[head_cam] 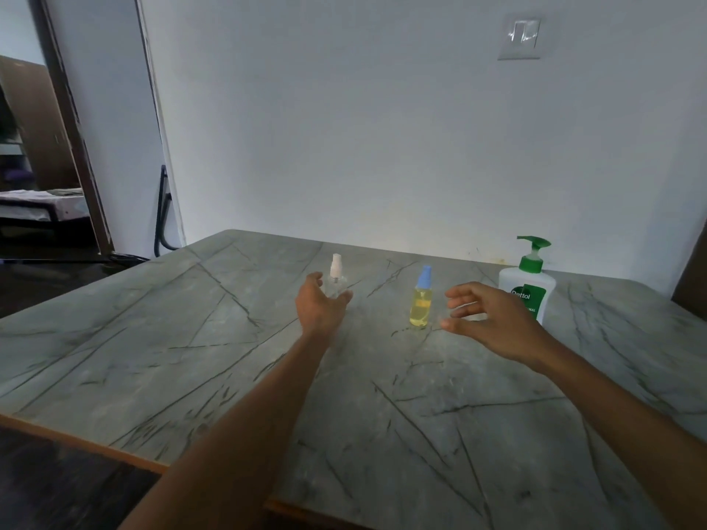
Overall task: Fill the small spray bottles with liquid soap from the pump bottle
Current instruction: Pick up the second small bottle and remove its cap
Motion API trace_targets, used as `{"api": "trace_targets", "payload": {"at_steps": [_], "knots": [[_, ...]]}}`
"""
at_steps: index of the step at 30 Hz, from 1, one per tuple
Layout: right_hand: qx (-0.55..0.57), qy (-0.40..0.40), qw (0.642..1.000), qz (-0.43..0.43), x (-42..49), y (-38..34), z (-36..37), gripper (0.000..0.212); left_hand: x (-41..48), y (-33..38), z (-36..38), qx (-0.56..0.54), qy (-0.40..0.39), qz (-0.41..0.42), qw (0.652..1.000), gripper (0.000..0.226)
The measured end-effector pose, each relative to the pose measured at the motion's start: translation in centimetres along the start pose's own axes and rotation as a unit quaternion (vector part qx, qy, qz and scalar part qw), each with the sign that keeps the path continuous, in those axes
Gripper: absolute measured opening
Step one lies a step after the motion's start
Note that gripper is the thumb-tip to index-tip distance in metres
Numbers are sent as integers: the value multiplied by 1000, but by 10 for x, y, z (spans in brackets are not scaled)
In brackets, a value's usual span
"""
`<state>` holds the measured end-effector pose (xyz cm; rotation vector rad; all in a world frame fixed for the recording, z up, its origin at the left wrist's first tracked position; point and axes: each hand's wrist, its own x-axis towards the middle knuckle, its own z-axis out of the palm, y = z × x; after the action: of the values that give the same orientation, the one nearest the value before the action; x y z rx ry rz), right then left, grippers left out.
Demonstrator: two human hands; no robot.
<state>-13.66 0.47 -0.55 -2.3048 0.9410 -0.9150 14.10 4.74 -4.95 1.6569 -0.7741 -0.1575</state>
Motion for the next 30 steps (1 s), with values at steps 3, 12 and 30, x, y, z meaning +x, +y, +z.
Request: {"api": "trace_targets", "payload": {"at_steps": [3, 12, 30], "knots": [[-5, -2, 1000, -9, 0, -3, -3, 45, 3, -2, 5, 9, -6, 23, 1000, 53], [38, 48, 998, -29, 21, -47, -26, 36, -17, 42, -1, -42, -18, 135, 990, 54], [-267, -117, 955, -47, 44, -116, -64, 48, -103, 87, 12, -24, -73, 310, 947, 50]]}}
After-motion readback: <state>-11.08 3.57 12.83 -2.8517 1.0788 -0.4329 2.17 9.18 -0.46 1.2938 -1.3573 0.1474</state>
